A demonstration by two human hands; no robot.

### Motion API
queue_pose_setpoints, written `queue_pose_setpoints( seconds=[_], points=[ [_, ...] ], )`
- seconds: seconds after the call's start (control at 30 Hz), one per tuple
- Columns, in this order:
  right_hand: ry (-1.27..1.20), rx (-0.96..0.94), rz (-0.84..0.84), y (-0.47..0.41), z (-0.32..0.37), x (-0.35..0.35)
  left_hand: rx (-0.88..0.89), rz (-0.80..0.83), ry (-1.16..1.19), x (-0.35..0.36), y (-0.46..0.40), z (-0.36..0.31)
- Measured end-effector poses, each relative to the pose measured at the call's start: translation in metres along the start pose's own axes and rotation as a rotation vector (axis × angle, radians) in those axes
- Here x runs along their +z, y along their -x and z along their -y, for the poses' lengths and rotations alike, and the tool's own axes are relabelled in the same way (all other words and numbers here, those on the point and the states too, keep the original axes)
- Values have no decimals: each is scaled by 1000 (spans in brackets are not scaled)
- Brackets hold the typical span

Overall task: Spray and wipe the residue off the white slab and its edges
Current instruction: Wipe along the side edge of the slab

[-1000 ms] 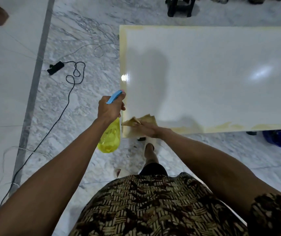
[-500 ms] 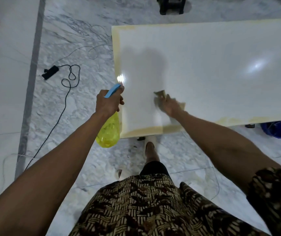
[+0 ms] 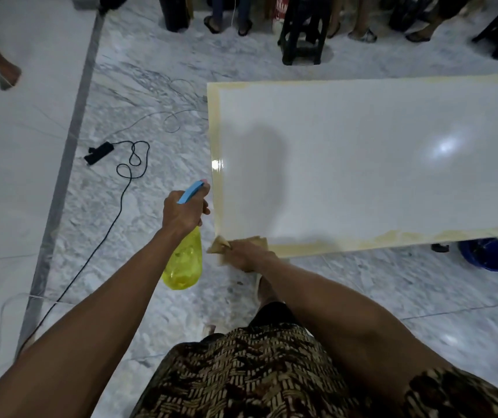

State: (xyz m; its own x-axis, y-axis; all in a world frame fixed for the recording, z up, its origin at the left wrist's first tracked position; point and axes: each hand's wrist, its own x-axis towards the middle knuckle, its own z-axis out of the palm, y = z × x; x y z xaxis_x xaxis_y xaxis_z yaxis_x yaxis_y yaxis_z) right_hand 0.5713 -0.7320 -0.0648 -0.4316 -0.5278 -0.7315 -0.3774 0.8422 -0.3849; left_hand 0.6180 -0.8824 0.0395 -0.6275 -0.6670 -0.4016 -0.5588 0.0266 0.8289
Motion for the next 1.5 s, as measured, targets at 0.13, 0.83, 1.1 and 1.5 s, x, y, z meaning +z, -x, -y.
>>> queue_pose_setpoints(
  seconds=[0.13, 0.83, 1.1, 1.5],
  points=[
    [-458, -29, -83, 18, 23, -38, 70, 11, -22, -5, 6, -11],
    [-1575, -473, -147, 69, 79, -186, 297, 21, 45, -63, 19, -80],
    [-1617, -482, -65, 60, 110, -197, 237, -110, 80, -79, 11, -89],
    [-1666, -363, -280, -13, 133, -211, 230, -17, 118, -102, -62, -111]
  ],
)
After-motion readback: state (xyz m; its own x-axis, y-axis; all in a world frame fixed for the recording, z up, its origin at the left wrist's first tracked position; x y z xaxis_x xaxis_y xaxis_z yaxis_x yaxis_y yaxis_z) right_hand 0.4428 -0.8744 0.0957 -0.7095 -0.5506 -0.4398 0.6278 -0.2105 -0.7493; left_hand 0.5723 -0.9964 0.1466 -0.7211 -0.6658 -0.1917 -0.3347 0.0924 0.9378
